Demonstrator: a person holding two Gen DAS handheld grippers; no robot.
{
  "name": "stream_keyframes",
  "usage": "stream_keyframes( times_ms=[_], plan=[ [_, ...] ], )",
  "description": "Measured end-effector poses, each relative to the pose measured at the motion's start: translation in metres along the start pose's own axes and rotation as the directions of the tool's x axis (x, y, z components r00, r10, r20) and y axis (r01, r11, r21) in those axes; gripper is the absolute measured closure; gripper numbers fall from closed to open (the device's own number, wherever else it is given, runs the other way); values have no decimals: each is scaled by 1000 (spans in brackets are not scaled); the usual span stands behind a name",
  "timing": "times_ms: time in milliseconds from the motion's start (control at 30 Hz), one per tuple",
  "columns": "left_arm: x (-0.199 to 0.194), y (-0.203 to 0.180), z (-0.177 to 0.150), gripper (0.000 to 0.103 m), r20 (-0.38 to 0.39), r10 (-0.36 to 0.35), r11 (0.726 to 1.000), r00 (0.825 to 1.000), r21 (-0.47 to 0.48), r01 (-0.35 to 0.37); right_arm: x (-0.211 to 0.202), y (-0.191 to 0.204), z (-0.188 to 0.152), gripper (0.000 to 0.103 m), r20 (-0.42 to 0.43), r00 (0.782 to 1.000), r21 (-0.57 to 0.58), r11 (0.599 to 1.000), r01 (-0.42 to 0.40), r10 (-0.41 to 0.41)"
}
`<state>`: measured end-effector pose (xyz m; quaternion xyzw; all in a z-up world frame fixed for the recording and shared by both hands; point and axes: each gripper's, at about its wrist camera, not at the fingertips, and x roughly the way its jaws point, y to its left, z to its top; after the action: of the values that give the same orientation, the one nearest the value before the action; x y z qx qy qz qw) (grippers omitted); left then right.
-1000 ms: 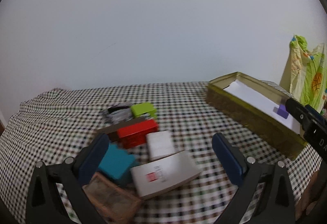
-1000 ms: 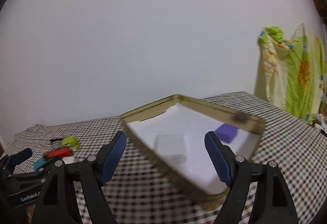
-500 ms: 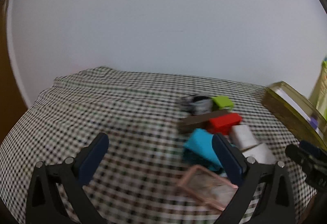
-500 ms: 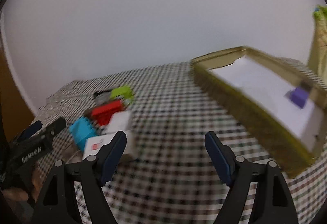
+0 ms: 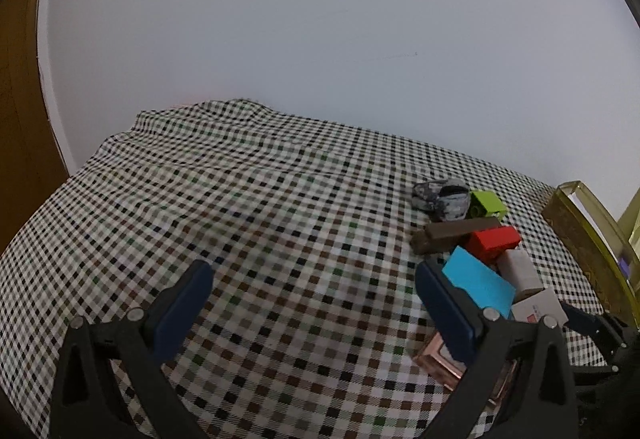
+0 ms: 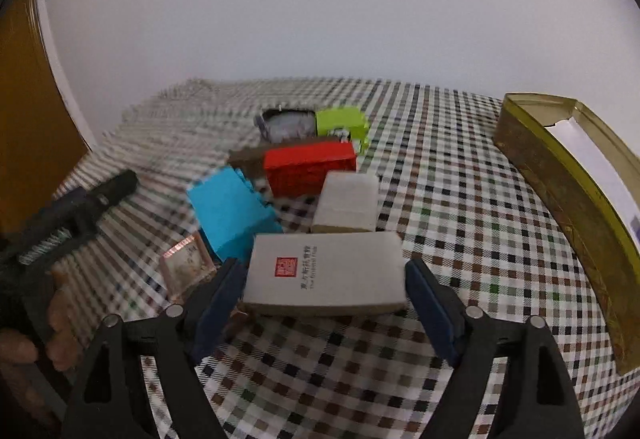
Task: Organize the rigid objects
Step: 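Move both tools back toward the remaining objects on the cloth, then grasp the copper picture box with the left tool while the right tool grasps the white printed box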
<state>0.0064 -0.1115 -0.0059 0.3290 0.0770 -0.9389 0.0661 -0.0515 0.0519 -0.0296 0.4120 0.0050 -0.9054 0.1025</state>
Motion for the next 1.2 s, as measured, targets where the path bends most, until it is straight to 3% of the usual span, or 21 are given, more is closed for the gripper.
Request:
stream_keyframes(
  times_ms=[133, 400, 533, 700, 833, 933, 1000, 1200],
  plan=[
    [0, -3, -1, 1, -11, -9, 1000, 1000, 15, 9, 8, -8, 3, 18, -32, 999, 34, 999, -19, 20],
    [8, -5, -1, 1, -68, -67, 998, 995, 5, 67, 2, -21, 1, 22, -11, 999, 35, 998, -44, 44],
    [8, -6, -3, 1, -66, -126, 992, 990, -11, 125, -26, -43, -4, 22, 116, 993, 53, 999, -8, 2],
    [-1, -31, -15, 1, -87, -168, 984, 982, 36, 172, -57, -65, -7, 22, 266, 956, 67, 992, 105, -119],
    [0, -61, -28, 1, -155, -113, 986, 981, 103, 130, -69, -73, -8, 22, 302, 945, 72, 991, 111, -128],
    [7, -77, -32, 1, -197, -109, 986, 974, 99, 130, -70, -76, -6, 22, 302, 947, 75, 993, 88, -107],
    [15, -86, -33, 1, -223, -68, 990, 972, 106, 94, -72, -79, -6, 22, 302, 949, 82, 994, 70, -92],
    [19, -81, -35, 0, -257, -11, 995, 966, 97, 37, -75, -81, -8, 22, 310, 947, 98, 994, 54, -82]
  ],
)
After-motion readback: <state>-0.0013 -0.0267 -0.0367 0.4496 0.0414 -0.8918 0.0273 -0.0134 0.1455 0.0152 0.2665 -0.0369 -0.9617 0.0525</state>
